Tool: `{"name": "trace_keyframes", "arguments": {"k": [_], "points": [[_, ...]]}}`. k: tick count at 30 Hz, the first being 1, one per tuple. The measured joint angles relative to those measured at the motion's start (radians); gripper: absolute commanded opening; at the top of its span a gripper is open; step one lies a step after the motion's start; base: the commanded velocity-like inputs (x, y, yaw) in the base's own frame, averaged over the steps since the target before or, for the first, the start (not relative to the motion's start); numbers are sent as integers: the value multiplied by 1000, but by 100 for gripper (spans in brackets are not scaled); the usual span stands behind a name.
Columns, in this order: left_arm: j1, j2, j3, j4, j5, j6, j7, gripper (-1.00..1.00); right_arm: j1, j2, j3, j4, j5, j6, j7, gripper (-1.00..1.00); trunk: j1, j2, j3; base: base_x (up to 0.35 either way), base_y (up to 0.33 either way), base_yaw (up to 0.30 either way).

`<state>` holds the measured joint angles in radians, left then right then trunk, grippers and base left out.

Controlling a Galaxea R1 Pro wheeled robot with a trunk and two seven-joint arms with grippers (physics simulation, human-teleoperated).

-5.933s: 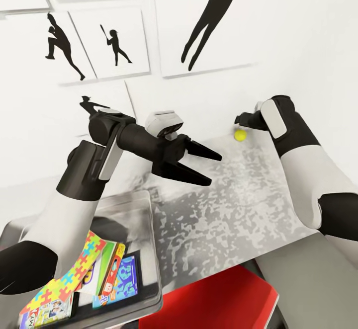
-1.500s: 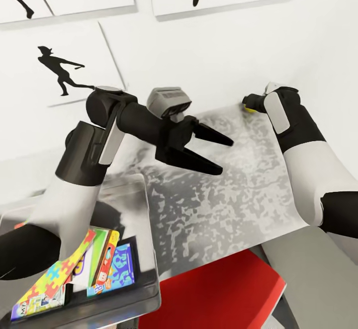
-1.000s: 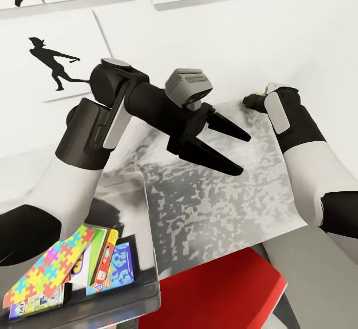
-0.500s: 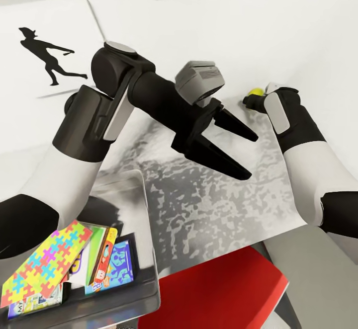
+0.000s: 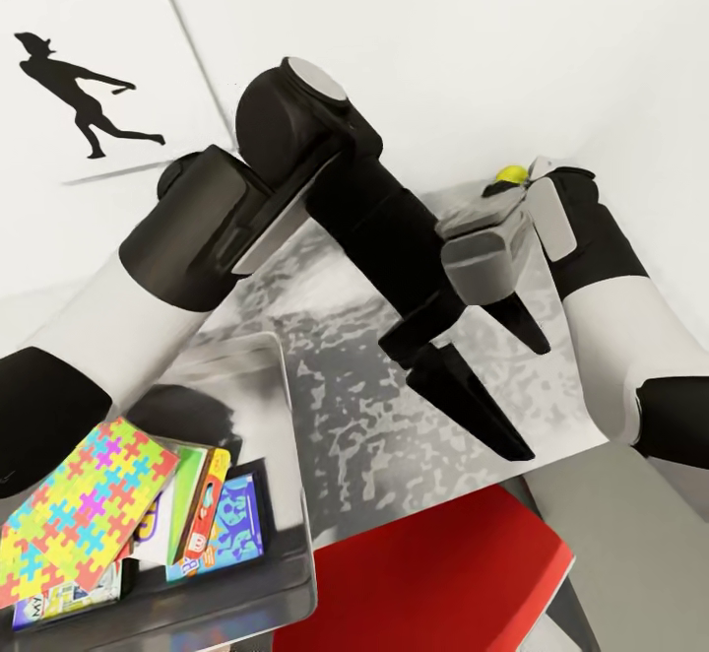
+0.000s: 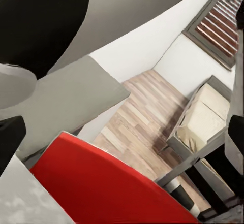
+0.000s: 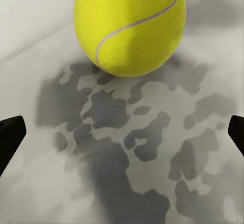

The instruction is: Put all the toys in the child's room - the three board games (two on the bed and one on the table), the two jigsaw puzzles on the table, and the tennis ball on the table - inside the toy box on the table in the child's room.

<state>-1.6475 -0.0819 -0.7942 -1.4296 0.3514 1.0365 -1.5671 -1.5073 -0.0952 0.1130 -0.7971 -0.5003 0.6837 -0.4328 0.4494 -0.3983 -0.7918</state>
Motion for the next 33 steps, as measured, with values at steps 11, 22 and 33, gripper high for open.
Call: {"name": "trace_keyframes", "arguments": {"k": [11, 22, 33], "points": [[-64, -15, -124, -4, 55, 0, 0, 100, -26, 0, 1, -1, 0, 0, -2, 100, 0, 0, -18, 0, 0, 0], [-79, -7, -172, -14, 56, 0, 0, 100, -27, -2, 2, -23, -1, 7, -4, 100, 0, 0, -23, 0, 0, 0], [-86, -5, -177, -41, 57, 0, 0, 100, -31, -2, -5, -40, -3, 16, -6, 100, 0, 0, -23, 0, 0, 0]]}}
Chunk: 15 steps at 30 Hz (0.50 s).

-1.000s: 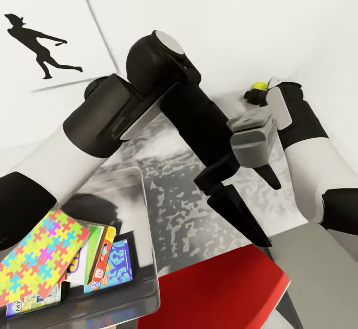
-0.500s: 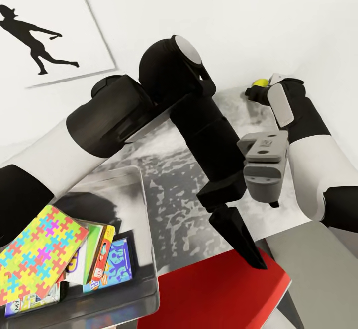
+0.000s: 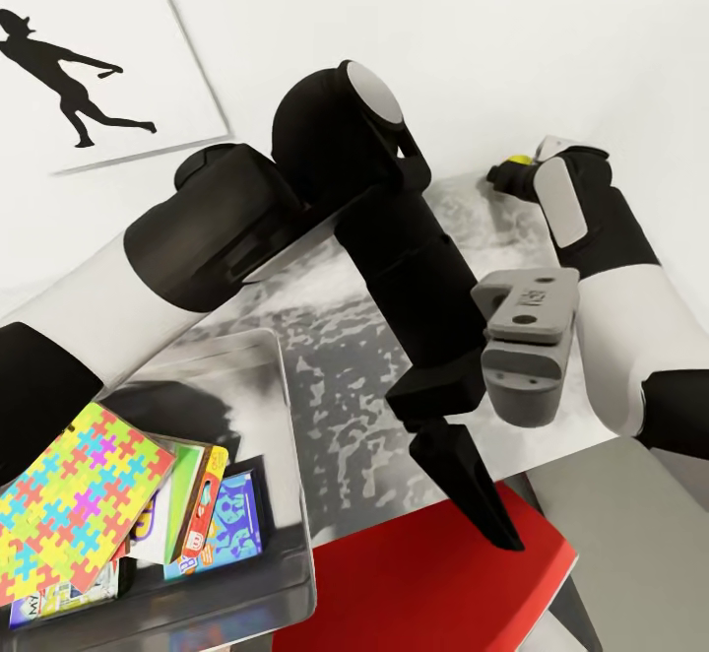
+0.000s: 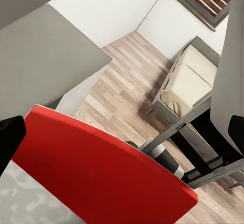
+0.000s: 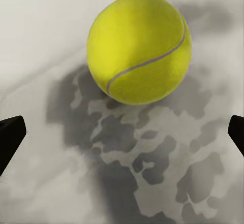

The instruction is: Put all the toys in the child's room - the three board games (two on the bed and one on the table), the two jigsaw puzzles on the table, and the tennis ball on the table - inside the toy box on the table in the child's room.

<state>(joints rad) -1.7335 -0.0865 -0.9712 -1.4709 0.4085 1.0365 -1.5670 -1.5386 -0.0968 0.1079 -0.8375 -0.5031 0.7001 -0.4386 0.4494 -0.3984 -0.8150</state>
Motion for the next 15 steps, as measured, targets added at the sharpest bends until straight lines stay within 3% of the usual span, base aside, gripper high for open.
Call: {"name": "trace_keyframes", "arguments": {"k": [15], "points": [[0, 1, 0, -4, 1, 0, 0, 100, -15, 0, -3, -27, -2, 30, 1, 100, 0, 0, 0, 0, 0, 0]]}}
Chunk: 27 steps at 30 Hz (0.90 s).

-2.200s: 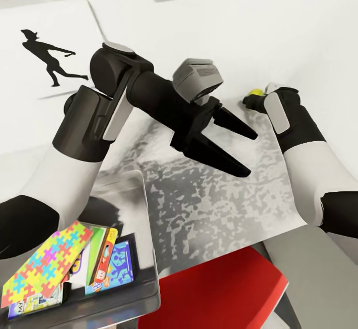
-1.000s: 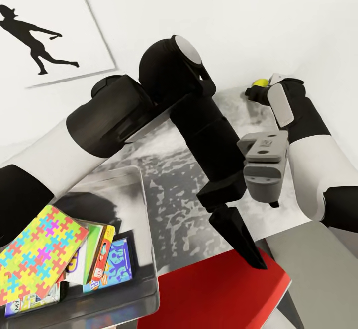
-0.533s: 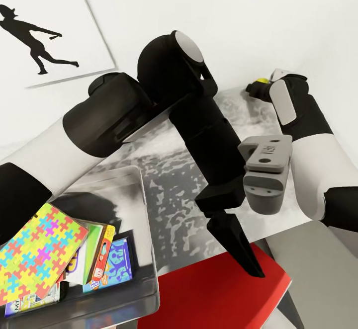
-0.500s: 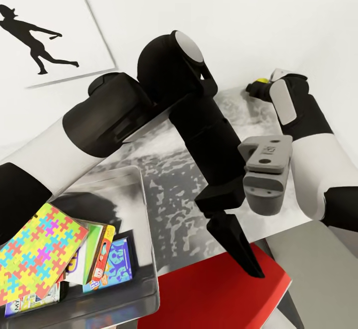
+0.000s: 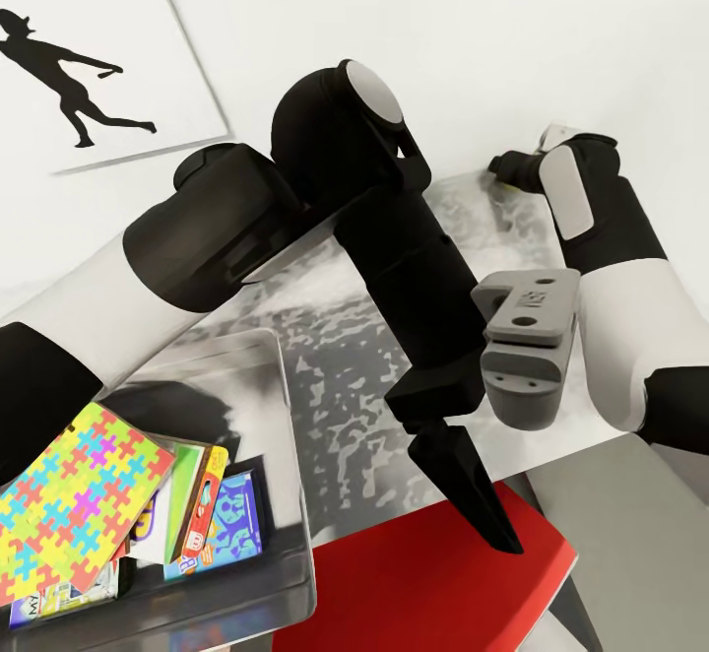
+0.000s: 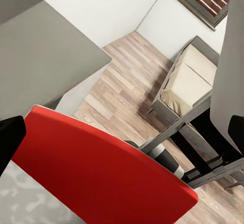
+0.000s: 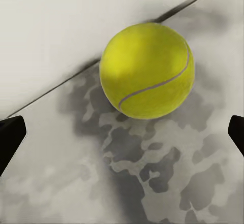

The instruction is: Put all the toys in the child's room - the three board games (two on the bed and one on the table), the two jigsaw puzzles on the table, and the tennis ball on the table - inside the toy box on the table in the child's room.

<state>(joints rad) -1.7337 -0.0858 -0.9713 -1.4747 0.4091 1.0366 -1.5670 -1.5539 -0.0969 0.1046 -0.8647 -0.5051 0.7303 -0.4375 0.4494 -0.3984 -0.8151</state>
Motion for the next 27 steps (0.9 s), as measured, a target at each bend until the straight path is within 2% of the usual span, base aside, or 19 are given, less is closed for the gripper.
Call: {"name": "trace_keyframes", "arguments": {"k": [8, 21, 27], "points": [[0, -1, 0, 0, 1, 0, 0, 100, 4, 2, 9, -59, 4, -20, -32, 100, 0, 0, 0, 0, 0, 0], [0, 0, -1, 0, 7, 0, 0, 100, 4, 2, 0, -64, -1, -124, -38, 100, 0, 0, 0, 0, 0, 0], [0, -1, -1, 0, 7, 0, 0, 100, 5, 2, 5, -61, -1, -140, -39, 100, 0, 0, 0, 0, 0, 0]]}}
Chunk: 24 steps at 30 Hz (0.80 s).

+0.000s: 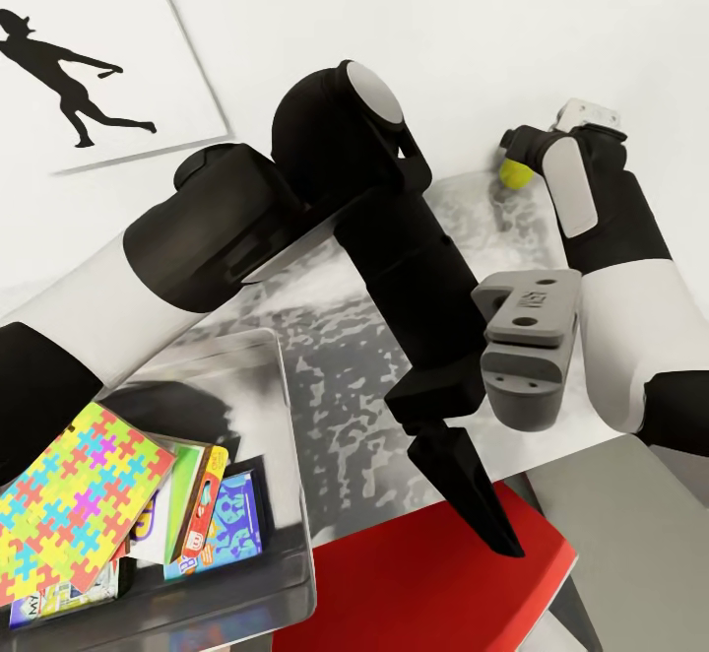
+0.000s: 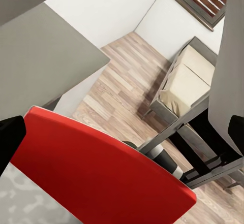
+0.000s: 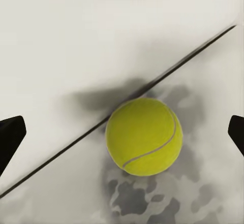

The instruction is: Put all the toys in the child's room - the three board games (two on the bed and one on the table), the two jigsaw puzzles on the table, and the tennis ball on the table - inside the toy box on the table in the child's room.

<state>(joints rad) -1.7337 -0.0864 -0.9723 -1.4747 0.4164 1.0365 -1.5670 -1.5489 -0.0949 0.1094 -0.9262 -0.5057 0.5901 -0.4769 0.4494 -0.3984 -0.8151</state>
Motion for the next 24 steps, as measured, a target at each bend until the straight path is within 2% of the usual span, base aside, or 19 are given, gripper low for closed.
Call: {"name": "trace_keyframes", "arguments": {"k": [9, 20, 24], "points": [[0, -1, 0, 0, 0, 0, 0, 100, 2, 2, 8, 8, 0, -41, -2, 100, 0, 0, 0, 0, 0, 0], [0, 0, -1, 0, 0, 0, 0, 100, 3, 6, 5, 72, 2, -84, 1, 100, 0, 0, 0, 0, 0, 0], [0, 0, -1, 0, 0, 0, 0, 100, 4, 4, 12, 76, 6, -123, 1, 100, 0, 0, 0, 0, 0, 0]]}}
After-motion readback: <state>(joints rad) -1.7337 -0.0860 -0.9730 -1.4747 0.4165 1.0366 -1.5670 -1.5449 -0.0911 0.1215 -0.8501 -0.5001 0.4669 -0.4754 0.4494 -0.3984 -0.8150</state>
